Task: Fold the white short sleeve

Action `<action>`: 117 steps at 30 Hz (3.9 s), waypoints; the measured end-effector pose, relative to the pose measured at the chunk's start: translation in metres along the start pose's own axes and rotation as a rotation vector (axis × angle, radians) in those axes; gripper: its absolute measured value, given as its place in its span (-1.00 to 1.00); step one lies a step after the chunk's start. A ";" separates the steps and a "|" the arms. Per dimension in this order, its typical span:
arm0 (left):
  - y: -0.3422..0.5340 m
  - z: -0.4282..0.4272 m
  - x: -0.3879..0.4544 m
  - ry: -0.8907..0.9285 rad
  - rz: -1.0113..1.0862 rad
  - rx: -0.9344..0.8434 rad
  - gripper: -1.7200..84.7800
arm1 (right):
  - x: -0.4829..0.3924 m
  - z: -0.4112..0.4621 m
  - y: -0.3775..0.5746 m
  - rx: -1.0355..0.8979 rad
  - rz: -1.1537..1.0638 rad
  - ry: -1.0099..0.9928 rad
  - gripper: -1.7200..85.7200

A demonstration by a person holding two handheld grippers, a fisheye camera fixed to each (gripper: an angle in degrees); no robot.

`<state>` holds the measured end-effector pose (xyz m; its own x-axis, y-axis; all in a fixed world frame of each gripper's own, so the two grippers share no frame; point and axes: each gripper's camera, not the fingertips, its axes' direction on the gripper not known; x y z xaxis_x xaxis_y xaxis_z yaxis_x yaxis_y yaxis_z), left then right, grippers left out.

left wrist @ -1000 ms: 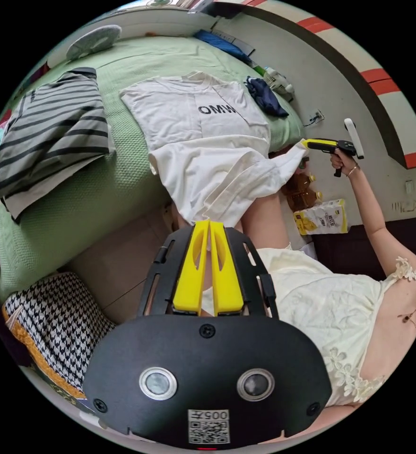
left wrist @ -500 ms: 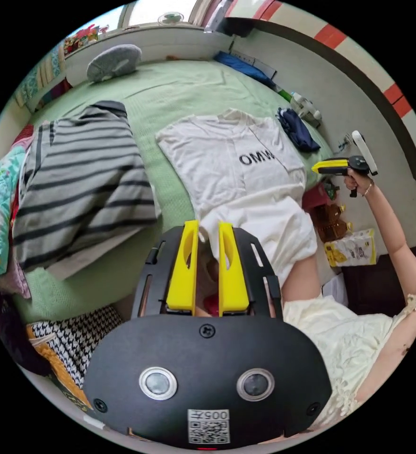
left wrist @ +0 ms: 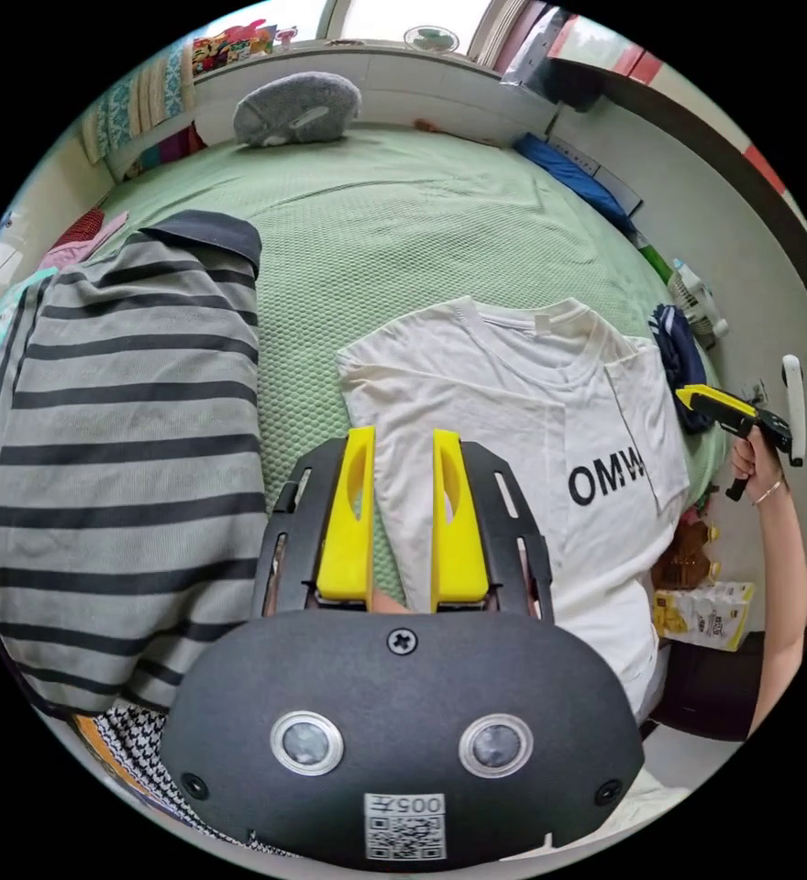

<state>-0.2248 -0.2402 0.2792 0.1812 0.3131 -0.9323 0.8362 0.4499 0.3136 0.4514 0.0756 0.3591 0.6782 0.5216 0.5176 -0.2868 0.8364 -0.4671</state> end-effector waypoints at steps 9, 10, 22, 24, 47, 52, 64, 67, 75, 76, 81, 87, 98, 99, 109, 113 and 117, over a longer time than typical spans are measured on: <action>-0.028 0.051 -0.032 -0.003 -0.054 -0.014 -0.73 | 0.032 0.057 -0.038 -0.033 0.085 0.016 -0.74; -0.030 0.056 -0.036 0.009 -0.057 -0.011 -0.73 | 0.035 0.063 -0.041 -0.035 0.083 0.009 -0.74; -0.045 0.088 -0.061 0.067 -0.093 0.011 -0.83 | 0.061 0.111 -0.048 -0.055 0.153 -0.068 -0.81; -0.047 0.091 -0.064 0.075 -0.104 0.014 -0.84 | 0.066 0.113 -0.048 -0.053 0.184 -0.092 -0.85; -0.095 0.072 -0.069 0.104 -0.066 0.076 -0.92 | 0.048 0.103 -0.069 0.019 0.108 -0.017 -0.98; -0.107 0.059 -0.069 0.102 -0.057 0.111 -0.91 | 0.046 0.098 -0.077 0.043 0.118 -0.024 -0.98; -0.136 0.043 -0.065 0.045 -0.037 0.133 -0.92 | 0.030 0.091 -0.106 0.081 0.113 -0.023 -0.98; -0.143 0.039 -0.063 0.011 -0.031 0.145 -0.93 | 0.025 0.089 -0.114 0.092 0.122 -0.021 -0.98; -0.165 0.037 -0.067 -0.004 -0.056 0.144 -0.94 | 0.011 0.092 -0.137 0.093 0.118 0.015 -0.98; -0.169 0.037 -0.065 -0.027 -0.051 0.144 -0.94 | 0.009 0.092 -0.141 0.097 0.114 0.020 -0.98; -0.187 0.036 -0.060 -0.046 -0.034 0.135 -0.94 | 0.001 0.092 -0.157 0.104 0.107 0.046 -0.98; -0.205 0.037 -0.057 -0.091 -0.035 0.125 -0.94 | -0.008 0.097 -0.176 0.115 0.122 0.066 -0.98; -0.229 0.024 -0.064 -0.105 -0.094 0.161 -0.93 | -0.015 0.084 -0.214 0.163 0.158 0.066 -0.98; -0.229 0.024 -0.064 -0.105 -0.097 0.160 -0.93 | -0.016 0.083 -0.215 0.164 0.163 0.063 -0.98; -0.210 0.035 -0.059 -0.147 -0.103 0.079 -0.86 | -0.023 0.100 -0.201 0.070 0.153 0.042 -0.90; -0.183 0.027 -0.061 -0.080 -0.105 0.083 -0.86 | -0.021 0.097 -0.170 0.054 0.109 0.022 -0.88; -0.152 0.016 -0.050 -0.014 -0.070 0.080 -0.86 | -0.021 0.092 -0.132 0.034 0.055 0.026 -0.85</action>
<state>-0.3528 -0.3377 0.2757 0.1280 0.2714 -0.9539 0.8854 0.4020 0.2332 0.4129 -0.0299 0.4758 0.6780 0.5628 0.4728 -0.3466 0.8120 -0.4696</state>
